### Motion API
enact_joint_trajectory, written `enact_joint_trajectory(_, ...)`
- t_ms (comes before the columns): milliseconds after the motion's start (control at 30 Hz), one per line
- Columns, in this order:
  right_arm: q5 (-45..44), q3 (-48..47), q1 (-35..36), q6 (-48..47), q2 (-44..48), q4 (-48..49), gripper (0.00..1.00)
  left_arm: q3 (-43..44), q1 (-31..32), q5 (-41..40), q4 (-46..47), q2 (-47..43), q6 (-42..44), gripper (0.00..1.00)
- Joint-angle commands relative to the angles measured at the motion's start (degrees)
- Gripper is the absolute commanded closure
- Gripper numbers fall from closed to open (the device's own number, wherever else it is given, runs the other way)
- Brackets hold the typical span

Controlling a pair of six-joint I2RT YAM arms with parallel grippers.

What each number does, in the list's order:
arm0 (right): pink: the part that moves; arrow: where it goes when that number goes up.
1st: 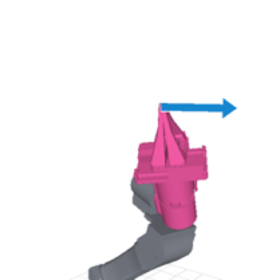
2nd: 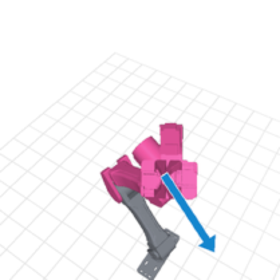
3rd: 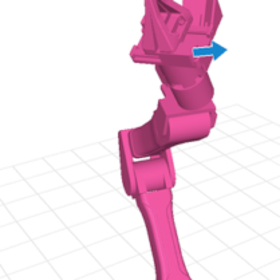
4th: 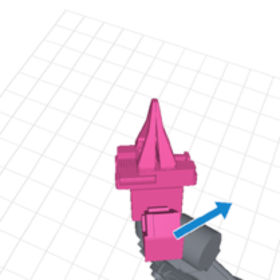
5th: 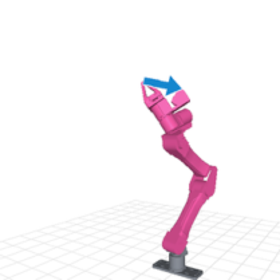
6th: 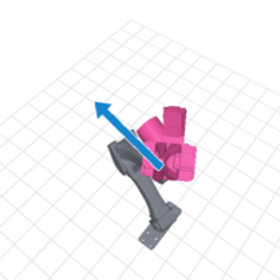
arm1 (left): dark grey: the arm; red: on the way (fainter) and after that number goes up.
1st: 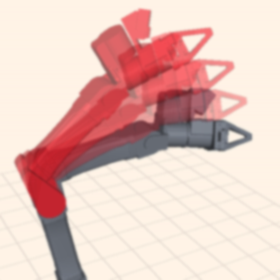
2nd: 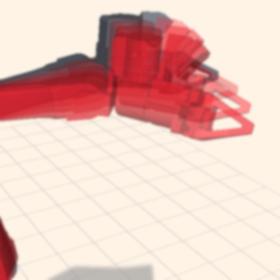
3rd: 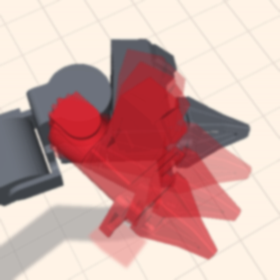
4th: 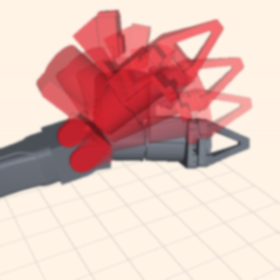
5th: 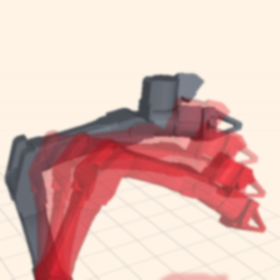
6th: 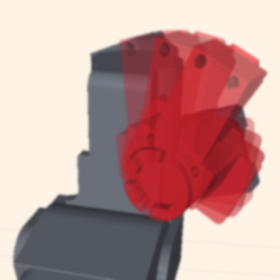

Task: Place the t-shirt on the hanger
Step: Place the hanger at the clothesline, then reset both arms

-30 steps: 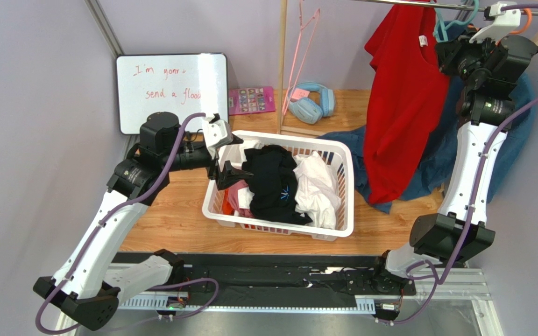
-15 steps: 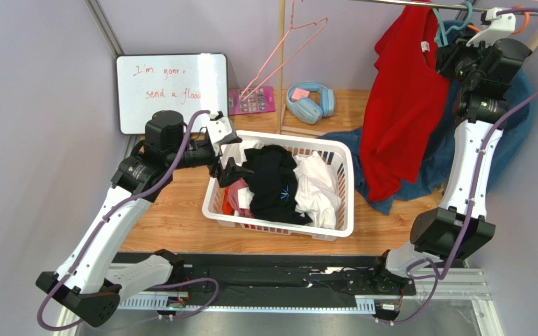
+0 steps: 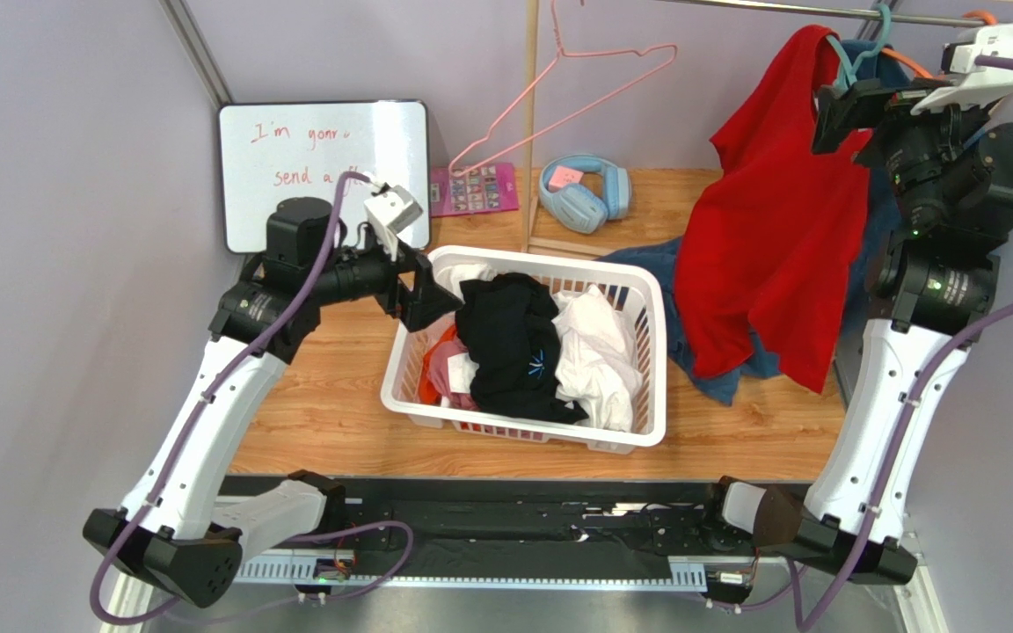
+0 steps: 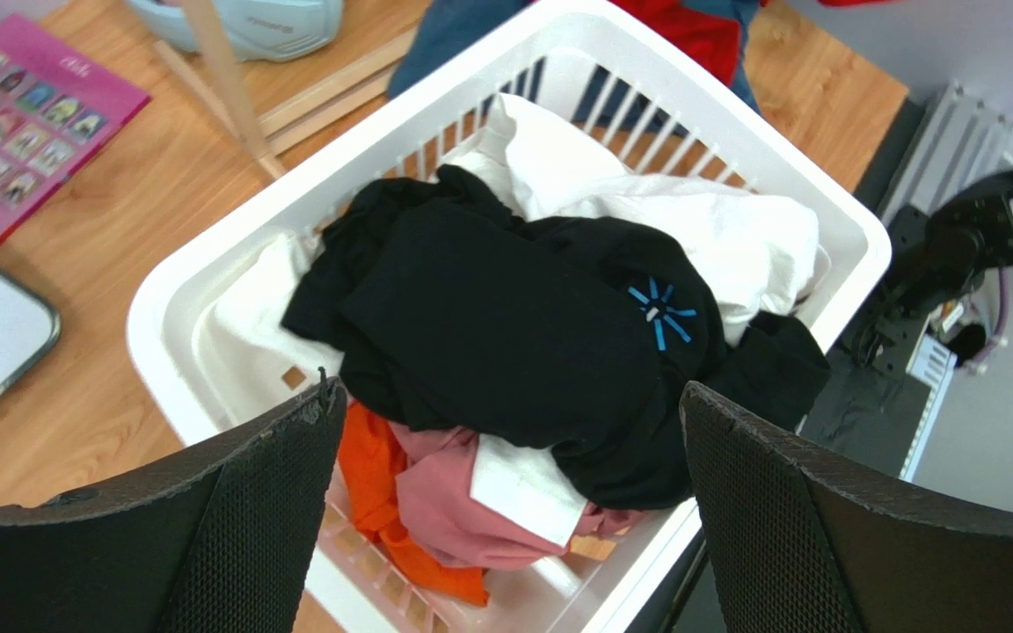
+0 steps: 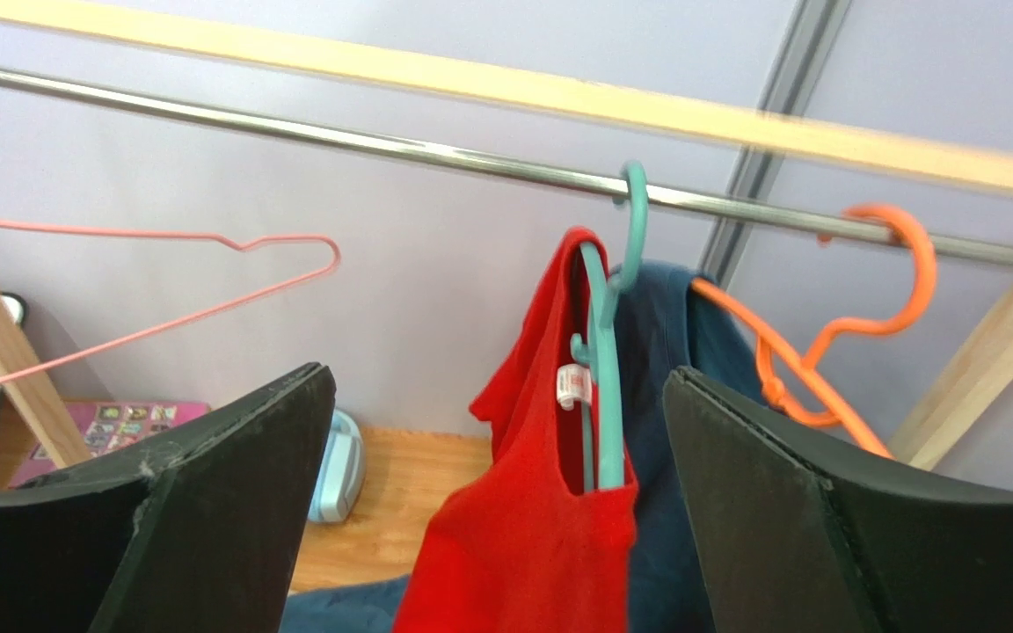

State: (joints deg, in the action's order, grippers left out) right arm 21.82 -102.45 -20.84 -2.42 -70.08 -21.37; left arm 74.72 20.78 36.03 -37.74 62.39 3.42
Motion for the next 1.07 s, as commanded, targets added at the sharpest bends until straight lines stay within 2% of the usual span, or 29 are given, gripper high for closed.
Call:
enact_joint_trajectory(0, 5.58, -6.95, -0.25, -1.89, 1.18, -4.64, 0.00, 3.06, -7.40, 2.64, 1.00, -1.13, -8.33, 0.01)
enact_joint_trajectory(133, 20.86, -13.73, 0.80, -1.28, -0.58, -16.13, 0.00, 5.70, -17.33, 3.52, -0.41, -0.95, -12.03, 0.01)
enact_joint_trajectory(167, 24.98, -12.26, 2.19, -1.36, -0.41, -17.64, 0.00, 6.05, -20.39, 3.78, -1.80, -1.04, -12.29, 0.01)
enact_joint_trajectory(233, 26.43, -9.36, 6.05, -2.68, 0.47, -22.72, 0.00, 7.81, -23.05, 1.95, -4.70, -1.04, -11.60, 0.01)
enact_joint_trajectory(400, 19.93, 3.56, 15.29, -10.31, 3.19, -32.49, 0.00, 9.05, -24.82, -5.17, -17.18, -1.13, -5.11, 0.01)
enact_joint_trajectory(600, 12.02, 20.42, 22.23, -16.82, 9.52, -35.49, 0.00, 0.01, -24.82, -10.36, -20.53, -5.79, -0.18, 0.01)
enact_joint_trajectory(800, 5.87, 27.13, 22.51, -20.43, 13.48, -38.04, 0.00, -5.37, -24.82, -13.53, -20.98, -6.40, 3.96, 0.01)
enact_joint_trajectory(1033, 1.65, 30.91, 22.60, -20.18, 14.71, -39.28, 0.00, -3.97, -24.82, -12.83, -20.19, -5.88, 4.93, 0.01)
